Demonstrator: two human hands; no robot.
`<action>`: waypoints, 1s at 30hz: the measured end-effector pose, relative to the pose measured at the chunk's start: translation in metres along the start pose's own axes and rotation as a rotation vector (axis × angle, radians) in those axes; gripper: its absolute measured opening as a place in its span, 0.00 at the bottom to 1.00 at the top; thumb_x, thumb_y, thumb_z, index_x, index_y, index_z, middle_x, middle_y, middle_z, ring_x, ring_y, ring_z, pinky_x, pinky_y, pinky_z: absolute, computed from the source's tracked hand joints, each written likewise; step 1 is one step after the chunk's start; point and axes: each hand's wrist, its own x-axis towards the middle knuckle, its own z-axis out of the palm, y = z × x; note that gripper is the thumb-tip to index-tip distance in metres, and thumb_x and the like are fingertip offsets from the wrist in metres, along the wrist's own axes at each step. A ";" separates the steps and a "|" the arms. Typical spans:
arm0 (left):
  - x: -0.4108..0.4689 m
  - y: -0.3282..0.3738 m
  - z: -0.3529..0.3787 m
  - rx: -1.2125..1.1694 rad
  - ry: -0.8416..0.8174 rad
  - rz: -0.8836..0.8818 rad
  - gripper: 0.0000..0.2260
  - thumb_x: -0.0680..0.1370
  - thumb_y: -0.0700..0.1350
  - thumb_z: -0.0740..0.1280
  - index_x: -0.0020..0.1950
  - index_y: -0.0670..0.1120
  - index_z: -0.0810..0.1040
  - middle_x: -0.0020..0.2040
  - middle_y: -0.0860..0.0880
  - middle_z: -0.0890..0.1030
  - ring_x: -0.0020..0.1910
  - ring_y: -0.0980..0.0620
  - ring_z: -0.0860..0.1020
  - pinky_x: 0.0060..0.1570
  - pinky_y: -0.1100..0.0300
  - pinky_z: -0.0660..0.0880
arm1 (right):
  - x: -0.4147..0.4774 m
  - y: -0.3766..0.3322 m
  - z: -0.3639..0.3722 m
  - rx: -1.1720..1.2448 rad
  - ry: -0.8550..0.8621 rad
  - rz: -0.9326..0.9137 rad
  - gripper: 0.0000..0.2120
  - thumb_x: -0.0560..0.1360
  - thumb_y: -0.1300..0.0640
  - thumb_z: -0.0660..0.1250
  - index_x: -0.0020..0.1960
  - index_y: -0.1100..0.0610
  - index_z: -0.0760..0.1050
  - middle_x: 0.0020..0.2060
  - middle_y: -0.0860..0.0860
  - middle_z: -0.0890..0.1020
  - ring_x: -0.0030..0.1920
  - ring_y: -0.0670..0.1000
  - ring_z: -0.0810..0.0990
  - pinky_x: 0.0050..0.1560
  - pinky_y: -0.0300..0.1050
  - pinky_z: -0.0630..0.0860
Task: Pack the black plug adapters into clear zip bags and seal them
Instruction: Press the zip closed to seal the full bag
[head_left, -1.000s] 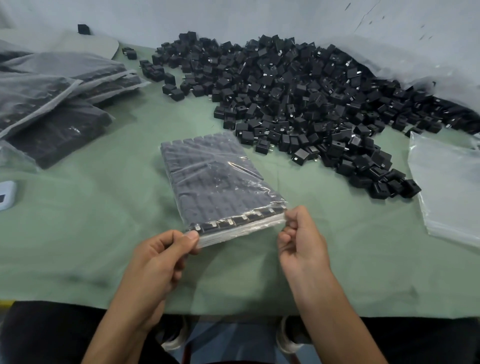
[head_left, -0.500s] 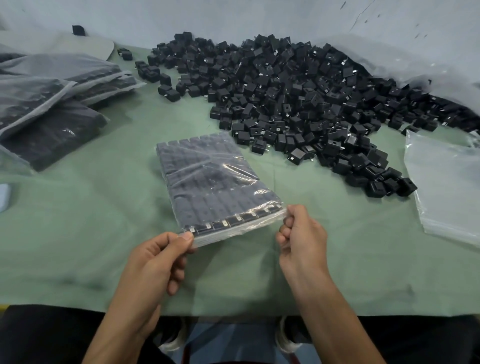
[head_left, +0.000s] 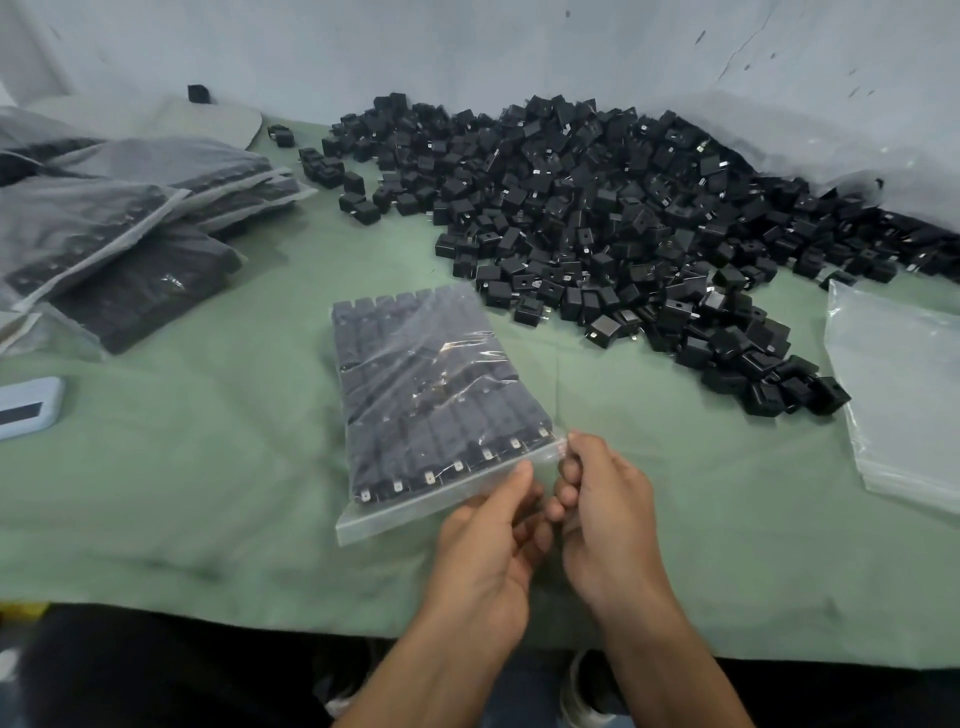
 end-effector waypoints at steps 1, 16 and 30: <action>0.001 0.000 0.001 0.018 0.023 0.000 0.07 0.76 0.42 0.72 0.46 0.38 0.80 0.33 0.44 0.81 0.27 0.53 0.77 0.25 0.65 0.74 | 0.000 0.000 0.000 -0.018 -0.010 0.002 0.17 0.79 0.60 0.64 0.32 0.55 0.68 0.23 0.50 0.66 0.20 0.47 0.63 0.19 0.39 0.63; -0.025 0.016 -0.037 0.463 -0.129 0.066 0.12 0.76 0.50 0.69 0.44 0.42 0.85 0.41 0.43 0.86 0.28 0.53 0.77 0.20 0.65 0.67 | 0.032 -0.024 -0.031 -1.225 -0.130 -0.427 0.15 0.77 0.46 0.62 0.37 0.56 0.73 0.28 0.49 0.76 0.34 0.54 0.78 0.38 0.49 0.75; 0.030 0.131 -0.056 0.409 0.052 0.196 0.07 0.77 0.42 0.69 0.52 0.41 0.80 0.45 0.41 0.85 0.39 0.47 0.85 0.39 0.51 0.83 | 0.068 -0.023 0.040 -1.220 -0.381 -0.163 0.27 0.78 0.33 0.55 0.53 0.55 0.79 0.50 0.51 0.84 0.52 0.54 0.82 0.57 0.52 0.76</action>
